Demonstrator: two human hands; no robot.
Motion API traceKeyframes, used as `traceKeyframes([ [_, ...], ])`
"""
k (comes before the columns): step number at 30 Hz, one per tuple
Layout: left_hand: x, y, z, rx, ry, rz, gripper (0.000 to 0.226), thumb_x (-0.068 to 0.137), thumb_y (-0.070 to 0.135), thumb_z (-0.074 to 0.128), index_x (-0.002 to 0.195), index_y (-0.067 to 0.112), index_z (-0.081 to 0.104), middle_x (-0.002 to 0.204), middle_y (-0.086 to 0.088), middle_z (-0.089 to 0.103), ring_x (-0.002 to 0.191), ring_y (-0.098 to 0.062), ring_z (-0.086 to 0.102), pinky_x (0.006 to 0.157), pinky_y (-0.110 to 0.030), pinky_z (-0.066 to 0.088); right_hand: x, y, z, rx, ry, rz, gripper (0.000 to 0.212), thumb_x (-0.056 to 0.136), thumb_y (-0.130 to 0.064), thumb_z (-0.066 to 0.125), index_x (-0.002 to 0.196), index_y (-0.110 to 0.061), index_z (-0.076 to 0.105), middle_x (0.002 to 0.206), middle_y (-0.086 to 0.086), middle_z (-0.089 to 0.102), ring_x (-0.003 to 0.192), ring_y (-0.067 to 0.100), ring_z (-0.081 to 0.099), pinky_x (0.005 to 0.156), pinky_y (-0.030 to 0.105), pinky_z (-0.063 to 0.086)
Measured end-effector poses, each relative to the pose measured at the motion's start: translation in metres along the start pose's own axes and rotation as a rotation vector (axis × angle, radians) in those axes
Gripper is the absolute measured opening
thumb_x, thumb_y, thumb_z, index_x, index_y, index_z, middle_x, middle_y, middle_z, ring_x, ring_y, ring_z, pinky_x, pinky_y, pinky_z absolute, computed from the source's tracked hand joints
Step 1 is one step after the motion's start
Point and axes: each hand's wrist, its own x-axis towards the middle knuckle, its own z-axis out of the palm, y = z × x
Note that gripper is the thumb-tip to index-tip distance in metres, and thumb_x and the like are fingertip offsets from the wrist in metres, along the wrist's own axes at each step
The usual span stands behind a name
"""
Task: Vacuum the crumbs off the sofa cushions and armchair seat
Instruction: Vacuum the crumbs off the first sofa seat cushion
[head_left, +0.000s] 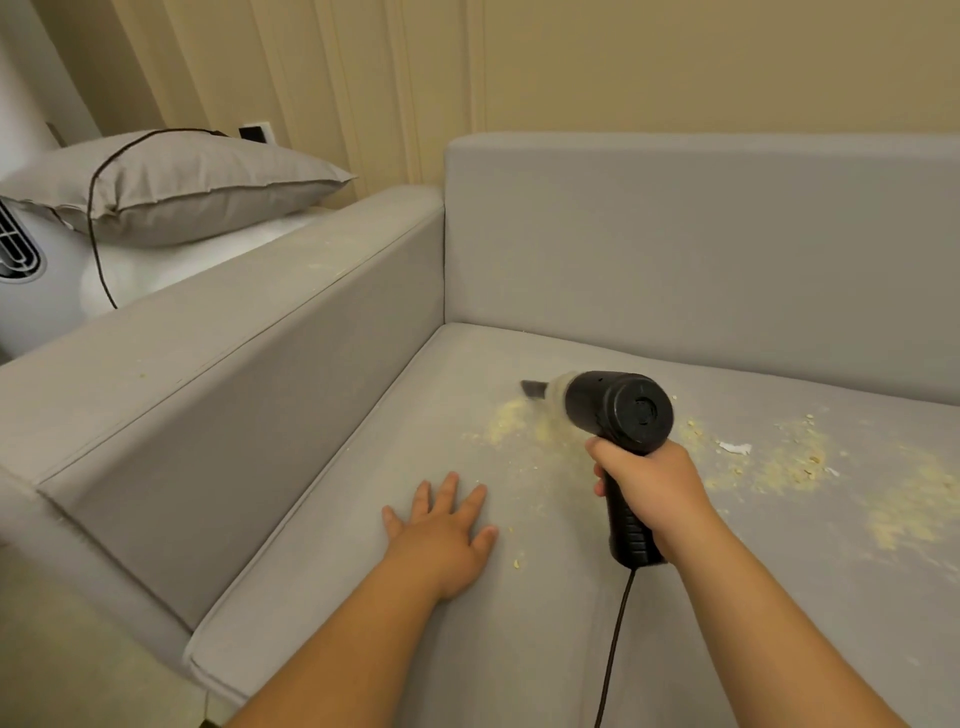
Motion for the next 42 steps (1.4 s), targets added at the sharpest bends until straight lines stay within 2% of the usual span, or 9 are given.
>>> traceKeyframes([
  [4,0.001,0.001,0.001,0.002,-0.035,-0.008,0.067,0.102,0.070,0.017,0.161,0.050,-0.008,0.171,0.010,-0.020,0.159,-0.028,-0.017,0.120,-0.071,-0.004,-0.003,0.001,-0.017,0.041,0.063,0.015,0.016,0.089,-0.019,0.075,0.096,-0.005,0.073,0.081,0.016,0.074,0.063,0.019,0.070,0.066,0.037,0.056],
  [8,0.000,-0.002,-0.002,-0.006,-0.038,-0.003,0.065,0.103,0.069,0.017,0.161,0.051,-0.006,0.172,0.010,-0.019,0.159,-0.027,-0.015,0.120,-0.071,-0.003,-0.003,0.001,-0.011,-0.010,0.031,0.014,0.019,0.087,-0.021,0.075,0.095,-0.003,0.073,0.086,0.019,0.076,0.062,0.017,0.071,0.067,0.038,0.056],
  [14,-0.003,-0.019,-0.007,-0.022,-0.008,-0.063,0.064,0.103,0.067,0.017,0.161,0.051,-0.006,0.171,0.010,-0.021,0.159,-0.024,-0.017,0.119,-0.072,-0.002,0.005,-0.001,0.009,-0.015,0.001,0.000,0.018,0.086,-0.023,0.075,0.089,-0.005,0.073,0.072,0.011,0.076,0.069,0.023,0.069,0.069,0.037,0.056],
  [18,-0.006,-0.030,-0.004,-0.007,-0.045,-0.060,0.065,0.103,0.068,0.018,0.161,0.050,-0.006,0.172,0.009,-0.018,0.159,-0.025,-0.014,0.120,-0.071,0.001,0.011,-0.010,0.032,-0.049,-0.059,0.004,0.025,0.086,-0.024,0.074,0.092,0.000,0.074,0.080,0.018,0.077,0.066,0.020,0.067,0.069,0.034,0.055],
  [23,-0.007,-0.034,-0.004,0.006,-0.037,-0.027,0.064,0.104,0.067,0.017,0.162,0.050,-0.004,0.173,0.008,-0.015,0.160,-0.025,-0.011,0.121,-0.070,0.002,0.007,-0.016,0.049,-0.073,-0.117,-0.003,0.027,0.086,-0.024,0.075,0.092,0.002,0.074,0.078,0.017,0.077,0.070,0.023,0.069,0.073,0.037,0.057],
  [26,-0.011,-0.041,-0.004,0.006,-0.027,-0.018,0.064,0.104,0.066,0.017,0.162,0.050,-0.004,0.173,0.008,-0.015,0.160,-0.025,-0.011,0.121,-0.069,0.002,-0.006,-0.015,0.035,-0.078,-0.028,-0.005,0.022,0.085,-0.025,0.076,0.090,-0.004,0.074,0.076,0.014,0.077,0.072,0.028,0.072,0.071,0.038,0.057],
  [30,-0.021,-0.045,-0.004,0.023,-0.029,-0.010,0.063,0.105,0.065,0.017,0.162,0.050,-0.005,0.172,0.008,-0.017,0.159,-0.025,-0.014,0.122,-0.069,0.000,-0.031,-0.010,0.001,0.056,0.155,0.048,0.016,0.088,-0.021,0.078,0.096,-0.009,0.072,0.090,0.020,0.077,0.069,0.024,0.073,0.072,0.039,0.058],
  [34,-0.026,-0.043,-0.003,0.018,-0.020,0.002,0.063,0.105,0.065,0.017,0.162,0.050,-0.005,0.172,0.008,-0.018,0.159,-0.024,-0.016,0.122,-0.068,-0.001,-0.038,-0.004,-0.010,0.063,0.143,0.076,0.017,0.089,-0.020,0.077,0.100,-0.008,0.072,0.096,0.022,0.077,0.068,0.023,0.071,0.068,0.035,0.056],
  [42,-0.021,-0.029,0.000,0.019,-0.037,-0.008,0.063,0.105,0.066,0.018,0.161,0.051,-0.005,0.173,0.008,-0.016,0.160,-0.024,-0.011,0.122,-0.069,0.000,-0.026,-0.002,-0.009,0.049,0.089,0.039,0.016,0.088,-0.021,0.077,0.098,-0.010,0.071,0.098,0.022,0.076,0.067,0.021,0.071,0.073,0.040,0.059],
])
